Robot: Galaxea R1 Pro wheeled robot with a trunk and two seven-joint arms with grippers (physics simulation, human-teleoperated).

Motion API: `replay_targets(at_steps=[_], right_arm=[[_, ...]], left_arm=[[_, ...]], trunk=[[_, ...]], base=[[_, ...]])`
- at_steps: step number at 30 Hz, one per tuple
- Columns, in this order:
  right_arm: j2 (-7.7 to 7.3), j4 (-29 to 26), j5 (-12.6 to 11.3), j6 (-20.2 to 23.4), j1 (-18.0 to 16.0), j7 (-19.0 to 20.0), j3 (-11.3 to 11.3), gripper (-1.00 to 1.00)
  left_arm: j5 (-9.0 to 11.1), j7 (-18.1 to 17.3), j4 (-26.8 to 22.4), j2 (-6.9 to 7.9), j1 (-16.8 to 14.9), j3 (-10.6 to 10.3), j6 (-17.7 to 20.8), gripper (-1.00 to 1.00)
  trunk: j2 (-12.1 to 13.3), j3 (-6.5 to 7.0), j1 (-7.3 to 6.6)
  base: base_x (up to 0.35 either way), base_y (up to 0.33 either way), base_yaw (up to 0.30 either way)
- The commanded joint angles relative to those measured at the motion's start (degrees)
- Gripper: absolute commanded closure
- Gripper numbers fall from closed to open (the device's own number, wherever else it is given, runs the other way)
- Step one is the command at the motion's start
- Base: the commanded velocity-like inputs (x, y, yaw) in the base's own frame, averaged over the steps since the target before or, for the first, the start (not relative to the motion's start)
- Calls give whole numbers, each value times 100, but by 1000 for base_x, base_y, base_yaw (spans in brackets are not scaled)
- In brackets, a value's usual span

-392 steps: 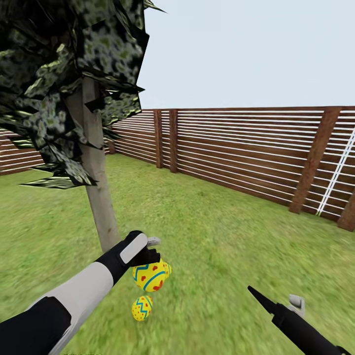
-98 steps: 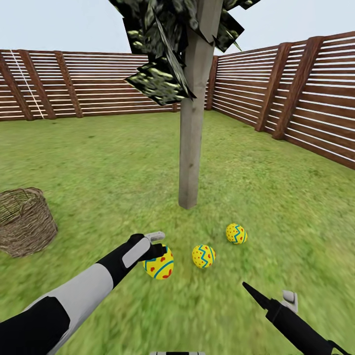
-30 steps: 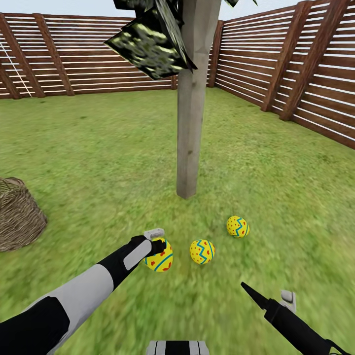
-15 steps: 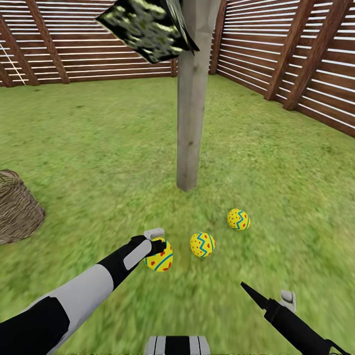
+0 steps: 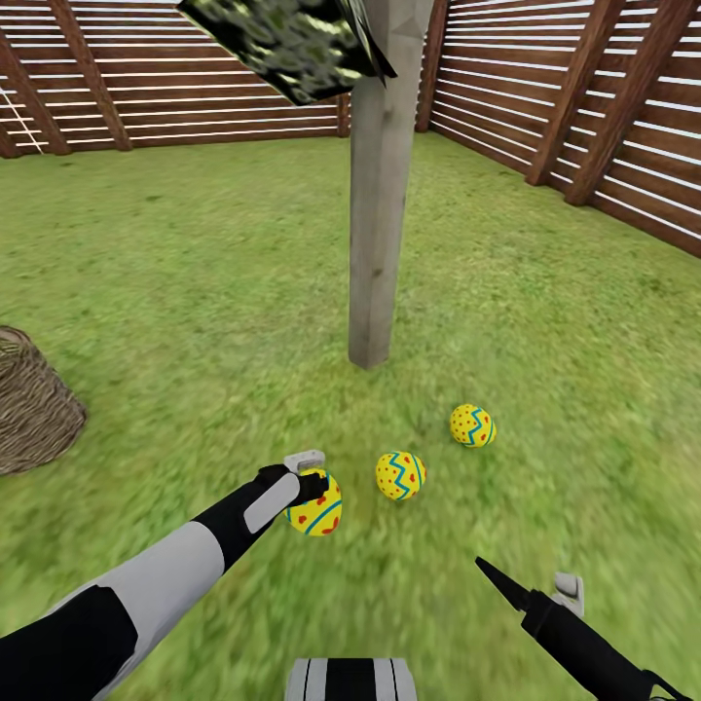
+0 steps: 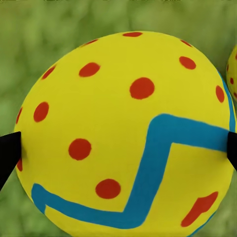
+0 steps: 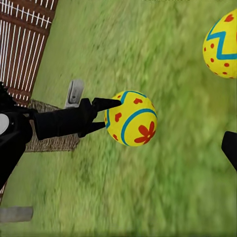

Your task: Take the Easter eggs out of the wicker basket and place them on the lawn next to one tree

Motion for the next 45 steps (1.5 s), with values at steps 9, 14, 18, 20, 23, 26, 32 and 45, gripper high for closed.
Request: replay_targets(at_steps=[9,14,18,20,23,26,32,45], right_arm=[[3,-5,-21,34,0,3,-8,-100],[3,-5,-21,34,0,3,-6,-100],[3,-5,-21,34,0,3,-4,-100],[3,-5,-21,34,0,3,-5,-100],[3,-5,-21,34,0,3,-1,-100],[3,-5,-21,34,0,3,-4,-100],[3,-5,-21,34,0,3,-8,-100],[-1,-5,-21,34,0,12,-25,-100]], left_arm=[[37,31,-4,3,-6,-29,3,100],[37,33,-3,3,-3,-29,3,100],[37,33,-1,3,-5,-29,3,100],[37,32,1,3,-6,-29,3,100],[37,35,-4,2,-6,-29,1,100],[37,32,-11,3,-6,-29,-22,100],[37,26,-15,3,-5,-31,-130,100],[37,22,-22,3,-2,-142,-268,100]], trunk=[[-2,-3,-1],[-2,-3,-1],[-2,-3,-1],[-2,-3,-1],[-2,-3,-1],[-2,-3,-1],[-10,-136,15],[-16,-247,28]], base=[[113,0,0],[174,0,0],[158,0,0],[62,0,0],[21,0,0],[6,0,0],[1,0,0],[0,0,0]])
